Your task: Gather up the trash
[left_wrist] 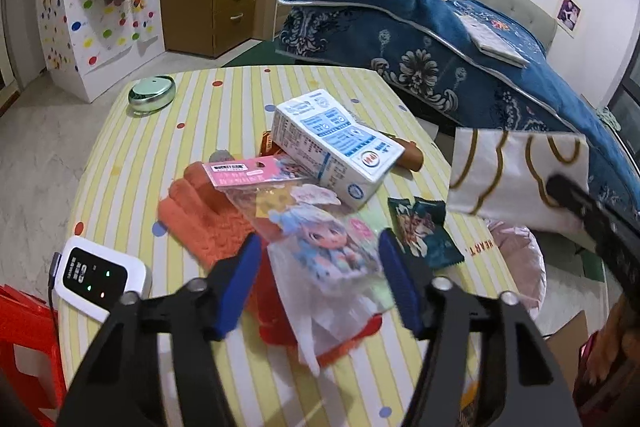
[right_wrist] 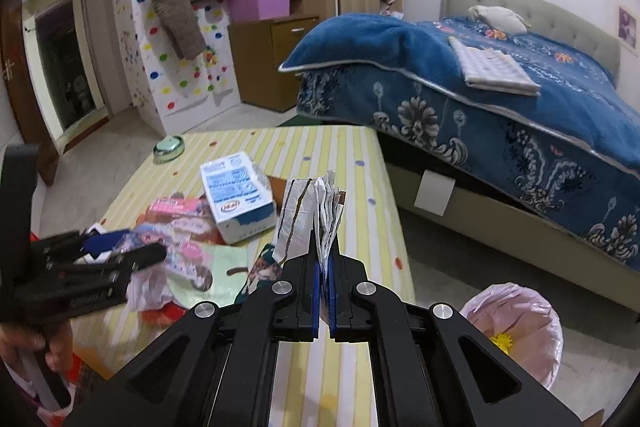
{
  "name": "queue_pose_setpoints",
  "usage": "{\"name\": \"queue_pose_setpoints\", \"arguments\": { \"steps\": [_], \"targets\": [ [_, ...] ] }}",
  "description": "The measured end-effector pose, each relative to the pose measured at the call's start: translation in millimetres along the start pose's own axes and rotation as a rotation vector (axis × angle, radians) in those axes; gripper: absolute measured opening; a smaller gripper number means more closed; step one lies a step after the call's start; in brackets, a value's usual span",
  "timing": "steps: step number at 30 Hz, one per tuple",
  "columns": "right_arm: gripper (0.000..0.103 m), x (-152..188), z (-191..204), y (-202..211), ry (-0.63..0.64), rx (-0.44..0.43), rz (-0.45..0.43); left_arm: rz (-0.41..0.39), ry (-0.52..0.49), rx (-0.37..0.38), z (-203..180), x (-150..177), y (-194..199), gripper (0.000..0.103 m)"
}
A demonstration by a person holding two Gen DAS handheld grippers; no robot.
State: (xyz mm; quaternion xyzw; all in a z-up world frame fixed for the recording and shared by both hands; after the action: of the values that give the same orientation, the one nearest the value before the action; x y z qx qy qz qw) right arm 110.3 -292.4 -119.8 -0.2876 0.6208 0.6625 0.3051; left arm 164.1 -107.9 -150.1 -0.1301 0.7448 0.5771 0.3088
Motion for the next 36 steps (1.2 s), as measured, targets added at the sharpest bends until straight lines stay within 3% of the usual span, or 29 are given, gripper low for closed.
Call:
{"name": "queue_pose_setpoints", "arguments": {
  "steps": [5, 7, 13, 17, 26, 31, 36],
  "targets": [
    [0.002, 5.4, 3.9, -2.4, 0.009, -0.010, 0.018, -0.013, 0.037, 0.029, 5.3, -7.4, -0.2, 0.036],
    [0.002, 7.1, 5.1, -2.4, 0.011, -0.013, 0.024, -0.006, 0.048, 0.048, 7.6, -8.4, -0.4, 0.022],
    [0.002, 8.7, 7.9, 1.1, 0.013, -0.022, 0.029, -0.071, 0.062, 0.053, 19.5, -16.5, 25.5, 0.005],
    [0.002, 8.6, 10.7, 3.1, 0.011, -0.031, 0.025, -0.123, 0.052, 0.016, 32.2, -20.7, 53.8, 0.004],
    [0.002, 1.7, 16.5, 15.8, 0.008, -0.041, -0.006, -0.228, 0.089, 0.031, 53.6, -29.9, 104.9, 0.004],
    [0.002, 1.3, 13.4, 24.6, -0.004, -0.034, -0.019, -0.280, 0.025, 0.000, 38.5, -34.2, 123.4, 0.004],
    [0.002, 7.1, 6.5, 35.1, -0.027, -0.025, -0.020, -0.280, -0.020, 0.013, 18.8, -24.7, 124.8, 0.004]
  ]
}}
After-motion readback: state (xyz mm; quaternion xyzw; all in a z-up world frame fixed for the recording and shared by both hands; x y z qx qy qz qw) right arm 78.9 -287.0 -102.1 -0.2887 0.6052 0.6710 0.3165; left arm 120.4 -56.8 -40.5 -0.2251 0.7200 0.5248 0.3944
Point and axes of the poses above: each gripper's, at about its wrist camera, not at the fingertips, and y roughly against the way its jaws point, z to its left, x to its underside, the point moved 6 cm from there along -y, roughly the way its jaws point, and after that the axes turned 2 degrees about -x, right-handed, at the moved point
